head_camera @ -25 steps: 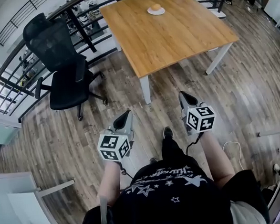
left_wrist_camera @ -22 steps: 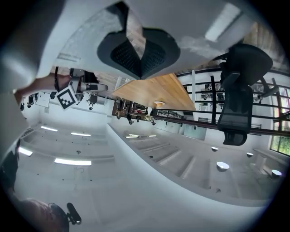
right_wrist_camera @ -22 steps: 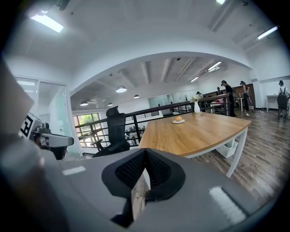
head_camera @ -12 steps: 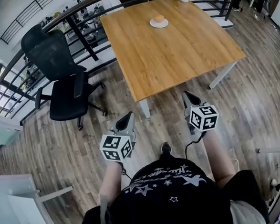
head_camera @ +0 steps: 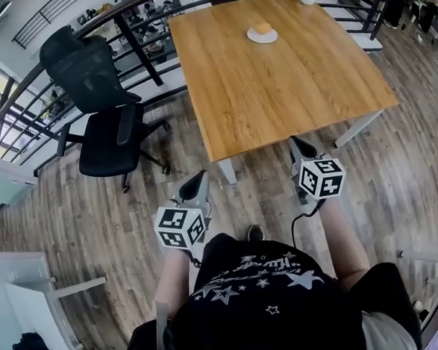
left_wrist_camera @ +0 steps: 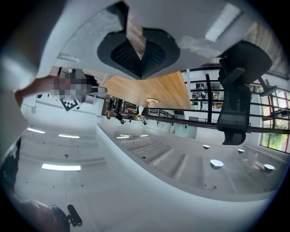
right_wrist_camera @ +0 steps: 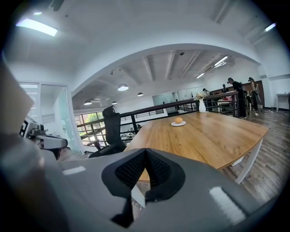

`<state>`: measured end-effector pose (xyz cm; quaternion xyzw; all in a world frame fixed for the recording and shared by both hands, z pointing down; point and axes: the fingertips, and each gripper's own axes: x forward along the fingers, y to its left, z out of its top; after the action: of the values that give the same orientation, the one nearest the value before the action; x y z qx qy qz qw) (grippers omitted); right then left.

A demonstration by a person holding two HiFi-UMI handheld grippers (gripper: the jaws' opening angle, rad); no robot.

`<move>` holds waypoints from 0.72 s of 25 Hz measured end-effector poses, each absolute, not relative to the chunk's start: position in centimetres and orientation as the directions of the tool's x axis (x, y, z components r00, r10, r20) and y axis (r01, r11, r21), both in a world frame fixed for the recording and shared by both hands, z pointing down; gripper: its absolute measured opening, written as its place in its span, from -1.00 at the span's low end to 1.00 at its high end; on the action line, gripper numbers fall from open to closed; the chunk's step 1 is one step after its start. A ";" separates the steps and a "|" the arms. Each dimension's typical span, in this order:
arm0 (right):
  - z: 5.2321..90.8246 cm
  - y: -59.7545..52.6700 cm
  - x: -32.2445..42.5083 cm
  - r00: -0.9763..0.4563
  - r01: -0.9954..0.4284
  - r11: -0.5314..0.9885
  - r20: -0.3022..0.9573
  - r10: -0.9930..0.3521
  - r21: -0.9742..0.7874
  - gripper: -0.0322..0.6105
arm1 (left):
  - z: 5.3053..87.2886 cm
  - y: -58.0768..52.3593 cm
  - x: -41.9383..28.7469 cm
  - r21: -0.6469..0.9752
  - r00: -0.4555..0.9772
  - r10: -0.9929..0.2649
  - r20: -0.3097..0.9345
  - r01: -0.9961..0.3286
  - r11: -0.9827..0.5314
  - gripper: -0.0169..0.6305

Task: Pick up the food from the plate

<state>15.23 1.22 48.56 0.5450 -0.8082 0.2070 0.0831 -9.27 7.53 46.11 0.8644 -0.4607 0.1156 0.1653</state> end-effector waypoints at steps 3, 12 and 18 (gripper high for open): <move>48.4 0.6 14.8 -0.409 -0.909 0.339 0.358 -0.840 -0.244 -0.89 | 46.4 7.3 -10.4 0.201 0.522 -0.773 0.361 -0.853 -0.482 -0.94; 49.2 -1.2 14.6 -0.401 -0.909 0.318 0.364 -0.841 -0.267 -0.89 | 46.6 3.7 -10.4 0.197 0.525 -0.767 0.368 -0.851 -0.488 -0.94; 49.2 -4.9 15.0 -0.341 -0.933 0.262 0.374 -0.862 -0.247 -0.89 | 46.6 -1.3 -10.3 0.201 0.578 -0.731 0.361 -0.814 -0.545 -0.94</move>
<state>15.02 -4.94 49.23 0.5682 -0.7900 0.2153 0.0819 -10.30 -1.32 46.62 0.8709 -0.4437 0.1181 0.1756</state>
